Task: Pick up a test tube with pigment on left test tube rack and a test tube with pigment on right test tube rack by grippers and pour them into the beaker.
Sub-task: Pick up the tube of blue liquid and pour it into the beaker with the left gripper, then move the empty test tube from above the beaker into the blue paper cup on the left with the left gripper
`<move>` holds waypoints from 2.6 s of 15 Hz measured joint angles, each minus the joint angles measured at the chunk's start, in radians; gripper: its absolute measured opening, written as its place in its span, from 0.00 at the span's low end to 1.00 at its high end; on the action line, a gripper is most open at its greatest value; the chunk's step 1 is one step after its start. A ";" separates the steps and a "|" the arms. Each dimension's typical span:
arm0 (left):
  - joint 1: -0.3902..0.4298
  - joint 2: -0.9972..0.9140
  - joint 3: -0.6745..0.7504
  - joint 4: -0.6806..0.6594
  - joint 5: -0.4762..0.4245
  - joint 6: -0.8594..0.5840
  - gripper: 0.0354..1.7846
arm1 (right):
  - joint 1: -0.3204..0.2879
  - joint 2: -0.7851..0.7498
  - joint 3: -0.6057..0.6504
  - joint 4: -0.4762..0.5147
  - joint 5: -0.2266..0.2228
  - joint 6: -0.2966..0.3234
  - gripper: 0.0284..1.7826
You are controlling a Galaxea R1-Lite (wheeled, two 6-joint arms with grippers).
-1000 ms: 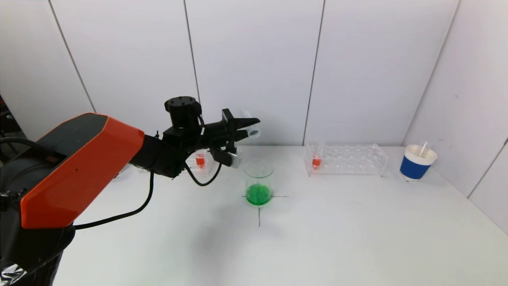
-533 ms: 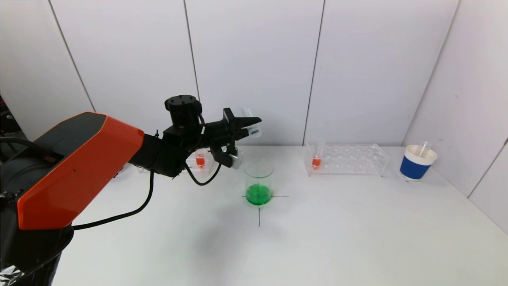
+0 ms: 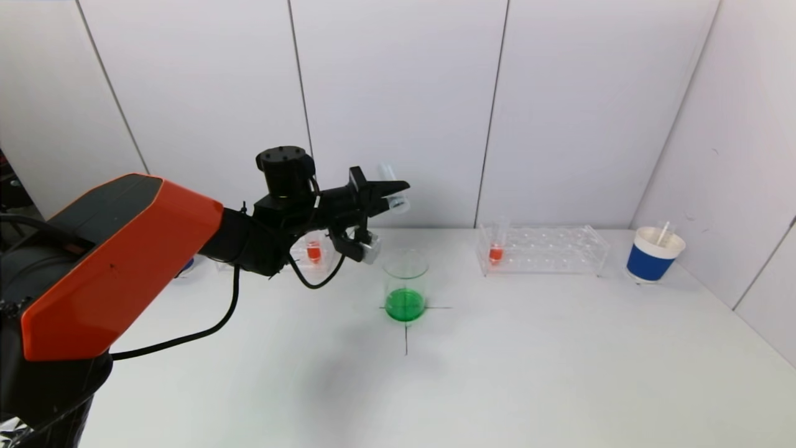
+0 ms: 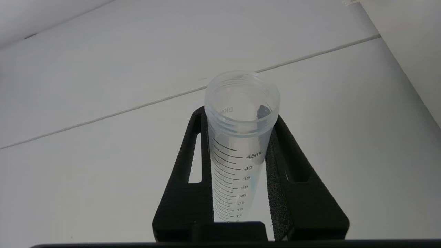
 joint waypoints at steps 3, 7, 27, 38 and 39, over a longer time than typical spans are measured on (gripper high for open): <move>0.002 -0.005 -0.003 -0.003 0.003 0.024 0.24 | 0.000 0.000 0.000 0.000 0.000 0.000 0.99; 0.002 -0.010 -0.009 -0.004 0.001 0.055 0.24 | 0.000 0.000 0.000 0.000 0.000 0.000 0.99; -0.016 -0.013 0.002 -0.172 0.333 -0.658 0.24 | -0.001 0.000 0.000 0.000 0.000 0.000 0.99; -0.026 -0.137 0.044 -0.008 0.674 -1.036 0.24 | 0.000 0.000 0.000 0.000 0.000 0.000 0.99; -0.026 -0.156 0.055 0.015 0.693 -1.071 0.24 | 0.000 0.000 0.000 0.000 0.000 0.000 0.99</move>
